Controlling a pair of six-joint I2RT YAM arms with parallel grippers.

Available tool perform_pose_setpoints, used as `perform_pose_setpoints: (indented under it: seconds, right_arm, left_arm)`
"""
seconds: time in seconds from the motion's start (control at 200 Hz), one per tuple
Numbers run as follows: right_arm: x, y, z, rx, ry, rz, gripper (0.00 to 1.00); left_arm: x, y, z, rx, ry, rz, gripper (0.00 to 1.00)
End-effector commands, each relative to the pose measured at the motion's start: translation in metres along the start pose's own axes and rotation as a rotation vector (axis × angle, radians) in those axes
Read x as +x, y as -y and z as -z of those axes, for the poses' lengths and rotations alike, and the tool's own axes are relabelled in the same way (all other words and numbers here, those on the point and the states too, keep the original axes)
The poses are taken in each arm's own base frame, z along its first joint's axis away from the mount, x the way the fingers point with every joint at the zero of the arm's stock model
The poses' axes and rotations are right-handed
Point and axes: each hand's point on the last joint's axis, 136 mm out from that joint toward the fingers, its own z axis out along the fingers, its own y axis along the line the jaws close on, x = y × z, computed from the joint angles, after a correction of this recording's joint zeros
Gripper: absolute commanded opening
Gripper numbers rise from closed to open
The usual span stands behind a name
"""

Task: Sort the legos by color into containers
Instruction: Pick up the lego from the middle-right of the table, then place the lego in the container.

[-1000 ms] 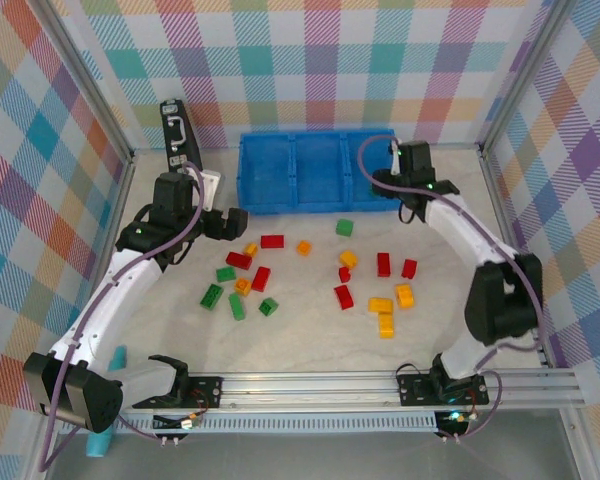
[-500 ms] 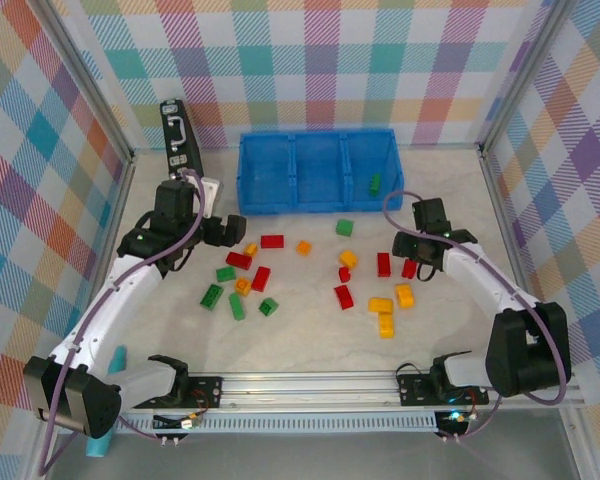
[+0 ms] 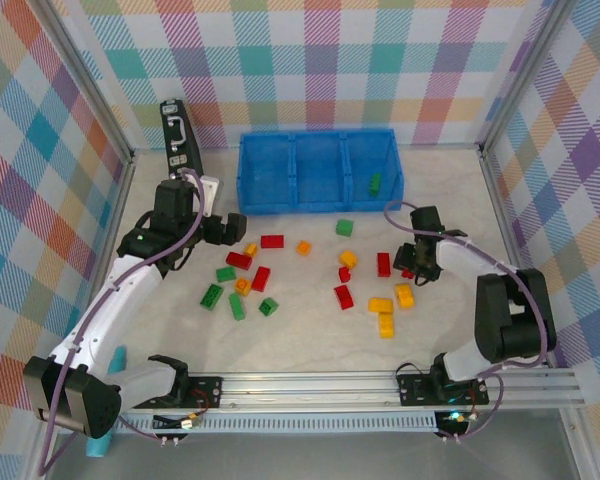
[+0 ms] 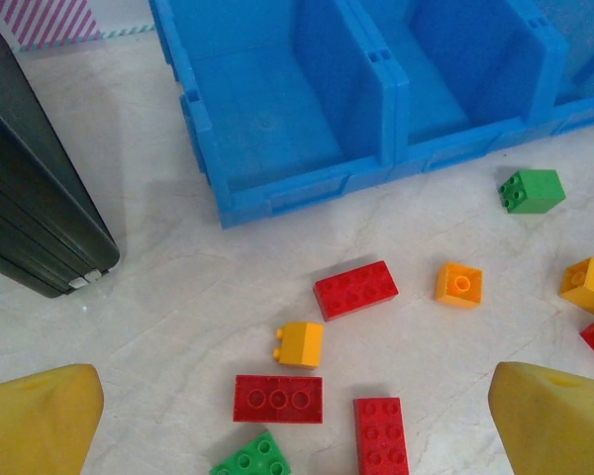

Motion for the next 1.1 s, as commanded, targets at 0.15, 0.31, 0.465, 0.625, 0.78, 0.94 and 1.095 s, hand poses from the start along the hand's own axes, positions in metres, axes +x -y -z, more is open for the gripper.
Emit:
perform_pose_setpoints:
  seconds: [0.15,0.31,0.465,0.625,0.78,0.94,1.095]
  right_arm:
    - [-0.002,0.0,-0.006,-0.012,-0.051,-0.051,0.38]
    - [-0.017,-0.006,-0.002,-0.033,-0.009,-0.034,0.3]
    - [-0.068,-0.039,0.029,-0.127,0.087,0.028,0.26]
    - [-0.127,-0.106,0.071,-0.247,0.302,0.209,0.27]
    - [-0.165,-0.182,0.099,-0.34,0.488,0.41,0.27]
    - [-0.184,-0.247,0.108,-0.398,0.561,0.534,0.29]
    - [-0.188,-0.29,0.095,-0.39,0.563,0.623,0.29]
  left_arm:
    - [-0.001,0.001,0.001,0.019,0.011,0.014,1.0]
    - [-0.001,0.0,0.002,0.008,0.013,0.011,1.0]
    - [-0.003,0.002,0.006,0.021,0.023,0.012,1.0]
    - [-0.003,0.007,0.007,0.046,0.03,0.016,1.0]
    - [-0.003,0.007,0.011,0.05,0.051,0.016,1.0]
    - [-0.004,0.005,0.017,0.034,0.06,0.006,1.0]
    - [-0.019,-0.004,0.033,-0.024,0.047,0.006,1.0]
